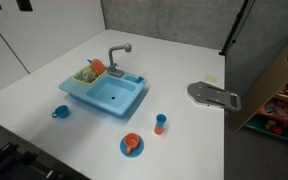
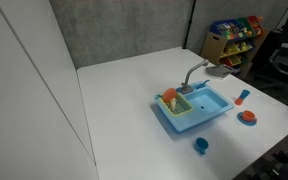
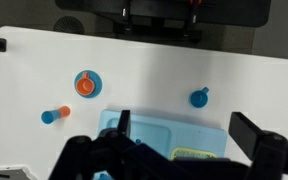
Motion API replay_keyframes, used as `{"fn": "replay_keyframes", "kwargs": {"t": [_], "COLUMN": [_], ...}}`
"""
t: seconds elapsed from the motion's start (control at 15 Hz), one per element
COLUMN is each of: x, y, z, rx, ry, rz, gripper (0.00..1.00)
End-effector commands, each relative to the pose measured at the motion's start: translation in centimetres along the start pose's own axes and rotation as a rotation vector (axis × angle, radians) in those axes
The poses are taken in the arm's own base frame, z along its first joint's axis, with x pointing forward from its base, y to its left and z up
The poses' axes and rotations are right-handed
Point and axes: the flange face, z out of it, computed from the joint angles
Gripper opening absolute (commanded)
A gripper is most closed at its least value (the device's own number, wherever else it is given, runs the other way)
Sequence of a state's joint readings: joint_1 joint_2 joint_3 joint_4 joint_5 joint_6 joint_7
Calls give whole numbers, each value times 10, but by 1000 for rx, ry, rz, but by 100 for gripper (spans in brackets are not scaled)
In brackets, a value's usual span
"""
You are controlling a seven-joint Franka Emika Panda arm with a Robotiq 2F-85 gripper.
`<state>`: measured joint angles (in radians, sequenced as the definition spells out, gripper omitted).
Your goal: Take the cup out of the sink
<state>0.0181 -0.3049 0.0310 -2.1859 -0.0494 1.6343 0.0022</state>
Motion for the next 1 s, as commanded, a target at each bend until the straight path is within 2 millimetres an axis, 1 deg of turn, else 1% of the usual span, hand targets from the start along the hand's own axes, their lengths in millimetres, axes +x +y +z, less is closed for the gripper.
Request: {"fn": "replay_keyframes", "kwargs": {"t": [0.0,0.2,0.4,0.67,0.93], "x": [-21,-32,-37,-40,-43], "y": [17,30,39,47,50], "z": [-30,-41,-45,-46,-45], "rx": [-28,-37,-32,-3,50], "ry": [54,99,114,134,220], "rz": [117,204,242,235,153], "gripper": [100,100,100,100,100]}}
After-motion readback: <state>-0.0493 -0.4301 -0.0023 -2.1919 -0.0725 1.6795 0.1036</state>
